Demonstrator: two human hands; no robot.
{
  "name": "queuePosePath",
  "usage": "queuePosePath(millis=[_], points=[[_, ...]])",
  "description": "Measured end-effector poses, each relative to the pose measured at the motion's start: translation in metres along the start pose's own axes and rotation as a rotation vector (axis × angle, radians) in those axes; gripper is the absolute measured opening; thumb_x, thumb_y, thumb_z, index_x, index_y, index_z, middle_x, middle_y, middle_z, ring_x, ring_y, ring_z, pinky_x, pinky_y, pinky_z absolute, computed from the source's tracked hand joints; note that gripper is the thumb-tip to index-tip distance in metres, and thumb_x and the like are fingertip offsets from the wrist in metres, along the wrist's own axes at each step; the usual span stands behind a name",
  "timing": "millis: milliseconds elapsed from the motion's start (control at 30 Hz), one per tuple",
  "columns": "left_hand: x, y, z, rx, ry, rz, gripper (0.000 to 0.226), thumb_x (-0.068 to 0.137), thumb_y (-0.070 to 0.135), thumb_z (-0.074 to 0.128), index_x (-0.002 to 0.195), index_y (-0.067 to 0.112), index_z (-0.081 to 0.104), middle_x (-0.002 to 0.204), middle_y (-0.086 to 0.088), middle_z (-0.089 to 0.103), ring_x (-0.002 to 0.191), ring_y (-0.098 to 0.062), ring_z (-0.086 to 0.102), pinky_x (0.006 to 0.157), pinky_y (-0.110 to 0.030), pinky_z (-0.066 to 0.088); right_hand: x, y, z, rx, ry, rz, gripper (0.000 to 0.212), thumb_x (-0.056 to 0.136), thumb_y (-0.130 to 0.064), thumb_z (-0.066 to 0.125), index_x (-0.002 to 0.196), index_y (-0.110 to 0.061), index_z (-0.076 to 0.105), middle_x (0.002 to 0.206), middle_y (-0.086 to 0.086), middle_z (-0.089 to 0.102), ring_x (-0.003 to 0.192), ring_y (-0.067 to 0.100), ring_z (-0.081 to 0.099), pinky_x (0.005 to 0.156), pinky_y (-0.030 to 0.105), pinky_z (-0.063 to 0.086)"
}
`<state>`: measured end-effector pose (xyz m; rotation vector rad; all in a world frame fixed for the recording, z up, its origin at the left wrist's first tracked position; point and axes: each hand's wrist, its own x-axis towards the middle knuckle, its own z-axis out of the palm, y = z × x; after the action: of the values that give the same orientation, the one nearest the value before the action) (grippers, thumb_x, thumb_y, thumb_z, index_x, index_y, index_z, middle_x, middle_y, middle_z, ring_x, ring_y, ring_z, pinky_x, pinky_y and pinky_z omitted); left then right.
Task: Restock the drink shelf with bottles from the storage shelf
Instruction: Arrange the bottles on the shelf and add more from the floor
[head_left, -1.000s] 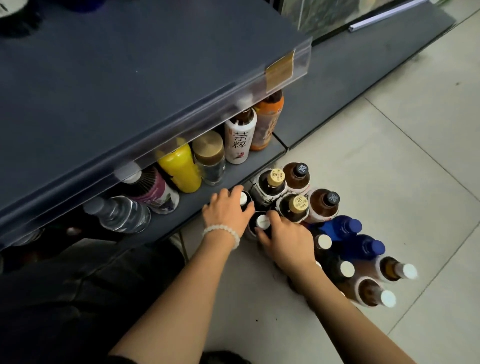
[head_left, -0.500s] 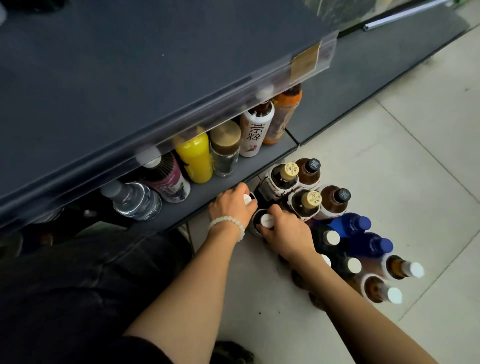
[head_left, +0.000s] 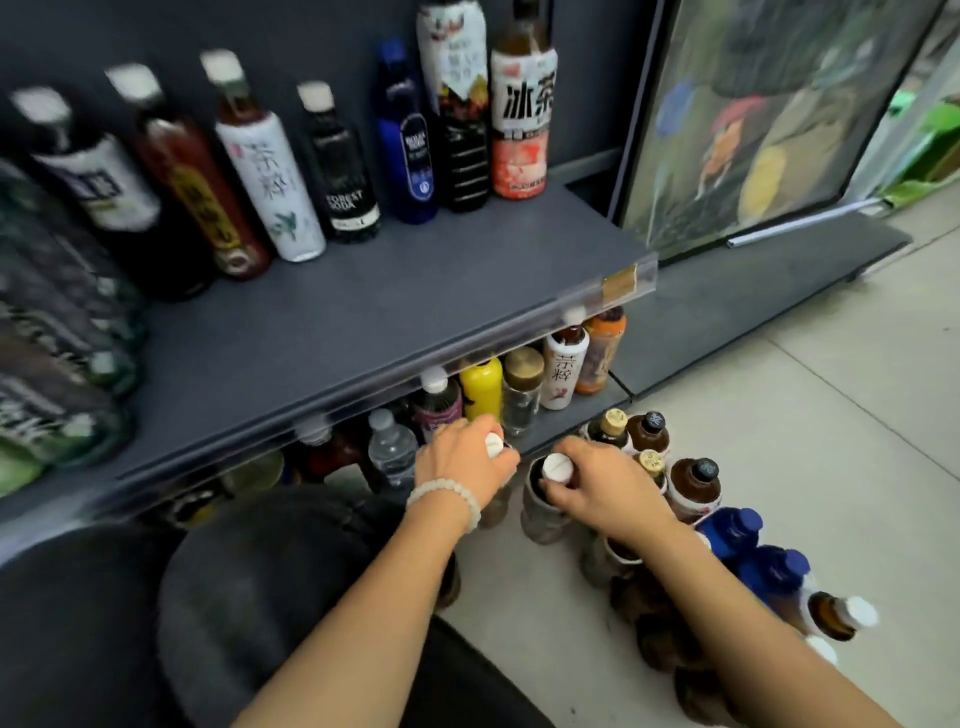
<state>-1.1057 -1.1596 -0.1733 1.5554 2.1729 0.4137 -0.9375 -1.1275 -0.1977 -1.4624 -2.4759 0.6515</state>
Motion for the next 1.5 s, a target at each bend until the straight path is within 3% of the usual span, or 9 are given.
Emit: queuePosePath(millis=[167,433,667,833,900,1000,1133,1267,1500], points=[[-0.025,0.000,-0.088,-0.128,0.188,0.035,0.013,0.081,0.036,0.055,0.086,0.024,0.058,0.097,0.001,0.062,0.095,-0.026,0.055,0.072,-0.032,0.042,0.014,-0.056,-0.067,-0.003,0.082,-0.132,0.023,0.079,-0.039,0.061,0.084,-0.016,0.058,0.080,0.001,0.066,0.079,0.022,0.062,0.065,0.035,0.048],[-0.055,-0.001,-0.229,-0.247,0.398,0.076,0.006,0.082,0.035,0.056,0.081,0.030,0.059,0.092,0.006,0.063,0.090,-0.019,0.058,0.079,-0.041,0.052,0.059,-0.162,-0.165,0.051,0.163,-0.269,0.018,0.076,-0.039,0.066,0.084,-0.024,0.061,0.080,-0.006,0.062,0.079,0.016,0.058,0.069,0.034,0.049],[-0.050,-0.025,-0.315,-0.195,0.505,0.003,0.008,0.083,0.039,0.054,0.084,0.033,0.059,0.091,0.003,0.066,0.090,-0.021,0.061,0.081,-0.041,0.051,0.127,-0.243,-0.201,0.143,0.180,-0.441,0.018,0.081,-0.034,0.068,0.084,-0.016,0.064,0.069,-0.005,0.059,0.065,0.008,0.052,0.058,0.024,0.040],[-0.035,-0.058,-0.329,-0.139,0.520,-0.084,0.006,0.081,0.040,0.054,0.076,0.037,0.055,0.089,0.006,0.065,0.088,-0.020,0.061,0.079,-0.039,0.052,0.182,-0.290,-0.185,0.158,0.098,-0.537,0.018,0.083,-0.033,0.067,0.086,-0.015,0.065,0.067,-0.007,0.056,0.067,0.009,0.050,0.060,0.025,0.039],[-0.028,-0.070,-0.330,-0.119,0.517,-0.111,0.005,0.081,0.041,0.054,0.079,0.037,0.056,0.089,0.006,0.065,0.088,-0.020,0.060,0.079,-0.040,0.051,0.202,-0.304,-0.174,0.149,0.069,-0.564,0.020,0.083,-0.035,0.066,0.089,-0.016,0.066,0.069,-0.005,0.057,0.071,0.012,0.052,0.067,0.030,0.042],[-0.017,-0.086,-0.331,-0.076,0.516,-0.158,0.007,0.081,0.042,0.054,0.084,0.036,0.056,0.091,0.006,0.064,0.089,-0.020,0.059,0.079,-0.039,0.050,0.230,-0.325,-0.156,0.157,0.028,-0.598,0.022,0.084,-0.036,0.065,0.088,-0.015,0.065,0.065,-0.007,0.055,0.067,0.011,0.051,0.063,0.026,0.040],[0.000,-0.102,-0.337,-0.009,0.513,-0.174,0.011,0.083,0.041,0.053,0.091,0.034,0.057,0.096,0.002,0.065,0.091,-0.022,0.059,0.079,-0.038,0.050,0.263,-0.349,-0.137,0.157,-0.031,-0.660,0.018,0.085,-0.035,0.064,0.072,-0.027,0.054,0.063,-0.012,0.048,0.064,0.008,0.046,0.058,0.025,0.035],[0.016,-0.113,-0.344,0.049,0.483,-0.183,0.014,0.085,0.043,0.051,0.094,0.034,0.057,0.095,0.004,0.064,0.090,-0.020,0.059,0.076,-0.035,0.049,0.288,-0.366,-0.123,0.148,-0.027,-0.696,0.015,0.085,-0.037,0.063,0.087,-0.022,0.061,0.067,-0.014,0.050,0.070,0.008,0.049,0.061,0.025,0.035],[0.029,-0.125,-0.348,0.131,0.417,-0.228,0.008,0.086,0.046,0.049,0.087,0.038,0.050,0.081,0.010,0.057,0.085,-0.017,0.057,0.065,-0.029,0.037,0.310,-0.385,-0.104,0.149,-0.053,-0.729,0.027,0.085,-0.041,0.063,0.091,-0.015,0.064,0.065,-0.011,0.051,0.070,0.011,0.049,0.061,0.027,0.034]])
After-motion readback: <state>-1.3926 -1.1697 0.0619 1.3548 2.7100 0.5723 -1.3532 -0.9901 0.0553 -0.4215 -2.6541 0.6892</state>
